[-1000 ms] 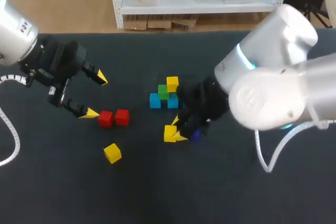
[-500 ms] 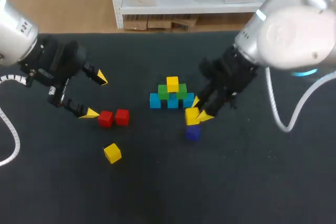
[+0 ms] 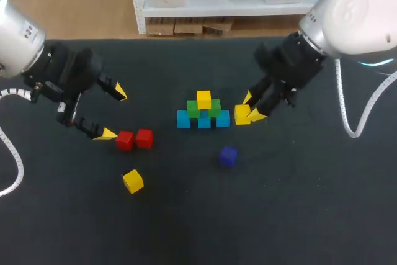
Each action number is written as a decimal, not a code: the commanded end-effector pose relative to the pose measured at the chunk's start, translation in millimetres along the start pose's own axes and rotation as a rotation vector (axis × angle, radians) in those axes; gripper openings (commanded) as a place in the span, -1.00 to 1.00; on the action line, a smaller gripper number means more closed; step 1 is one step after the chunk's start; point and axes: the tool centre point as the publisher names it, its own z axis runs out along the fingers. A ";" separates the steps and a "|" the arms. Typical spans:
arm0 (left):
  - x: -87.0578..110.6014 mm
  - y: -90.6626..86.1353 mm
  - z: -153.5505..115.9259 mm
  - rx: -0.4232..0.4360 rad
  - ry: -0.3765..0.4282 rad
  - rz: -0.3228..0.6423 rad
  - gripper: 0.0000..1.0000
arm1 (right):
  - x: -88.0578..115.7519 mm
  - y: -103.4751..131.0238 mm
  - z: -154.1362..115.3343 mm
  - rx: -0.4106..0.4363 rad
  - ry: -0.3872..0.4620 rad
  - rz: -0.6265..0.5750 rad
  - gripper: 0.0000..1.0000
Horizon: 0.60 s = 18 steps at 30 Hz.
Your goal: Place the blue cubes, place green cubes on the blue cubes, place the yellow cubes on the green cubes, then place the red cubes on the yellow cubes, and place purple cube on the red cubes.
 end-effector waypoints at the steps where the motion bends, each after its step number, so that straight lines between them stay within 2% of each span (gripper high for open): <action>1: 1.5 -1.1 -0.3 -0.003 -0.005 0.004 1.00 | -1.1 -12.4 3.1 -0.004 -0.009 -0.009 -1.00; 18: 1.5 -1.1 -0.3 -0.003 -0.005 0.004 1.00 | -7.3 -66.1 15.0 -0.040 0.035 -0.034 -1.00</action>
